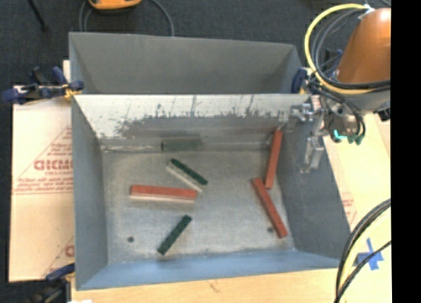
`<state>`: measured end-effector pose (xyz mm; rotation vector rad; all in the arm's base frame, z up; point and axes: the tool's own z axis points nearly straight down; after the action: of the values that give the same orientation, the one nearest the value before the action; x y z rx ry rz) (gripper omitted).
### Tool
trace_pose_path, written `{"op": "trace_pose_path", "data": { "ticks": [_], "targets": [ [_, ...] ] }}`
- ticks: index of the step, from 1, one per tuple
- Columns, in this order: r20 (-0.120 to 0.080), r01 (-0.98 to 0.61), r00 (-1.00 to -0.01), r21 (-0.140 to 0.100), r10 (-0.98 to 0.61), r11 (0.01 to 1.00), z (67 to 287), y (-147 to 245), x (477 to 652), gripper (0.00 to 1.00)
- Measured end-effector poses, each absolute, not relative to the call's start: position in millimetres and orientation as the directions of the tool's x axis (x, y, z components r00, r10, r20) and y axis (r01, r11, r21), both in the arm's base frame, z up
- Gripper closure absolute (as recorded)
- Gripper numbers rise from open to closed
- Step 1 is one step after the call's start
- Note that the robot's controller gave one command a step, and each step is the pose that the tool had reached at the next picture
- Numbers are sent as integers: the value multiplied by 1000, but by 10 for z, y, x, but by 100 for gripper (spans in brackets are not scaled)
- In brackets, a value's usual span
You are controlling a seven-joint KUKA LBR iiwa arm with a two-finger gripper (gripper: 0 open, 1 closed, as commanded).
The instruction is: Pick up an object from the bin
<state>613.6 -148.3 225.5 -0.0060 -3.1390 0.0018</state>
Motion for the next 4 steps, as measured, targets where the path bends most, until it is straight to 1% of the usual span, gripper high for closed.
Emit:
{"op": "trace_pose_path", "data": {
  "ticks": [1, 2, 3, 4],
  "targets": [
    [-6, 1, -1000, -3, 1, 1000, 2303, -1478, 6153, 0],
    [-7, -139, -990, -4, -139, 990, 1759, -1528, 6251, 0],
    [-4, -480, -877, -4, -480, 877, 1609, -1539, 6425, 0],
    [-2, -606, -795, -4, -606, 795, 1467, -1466, 6479, 0]
  ]
}}
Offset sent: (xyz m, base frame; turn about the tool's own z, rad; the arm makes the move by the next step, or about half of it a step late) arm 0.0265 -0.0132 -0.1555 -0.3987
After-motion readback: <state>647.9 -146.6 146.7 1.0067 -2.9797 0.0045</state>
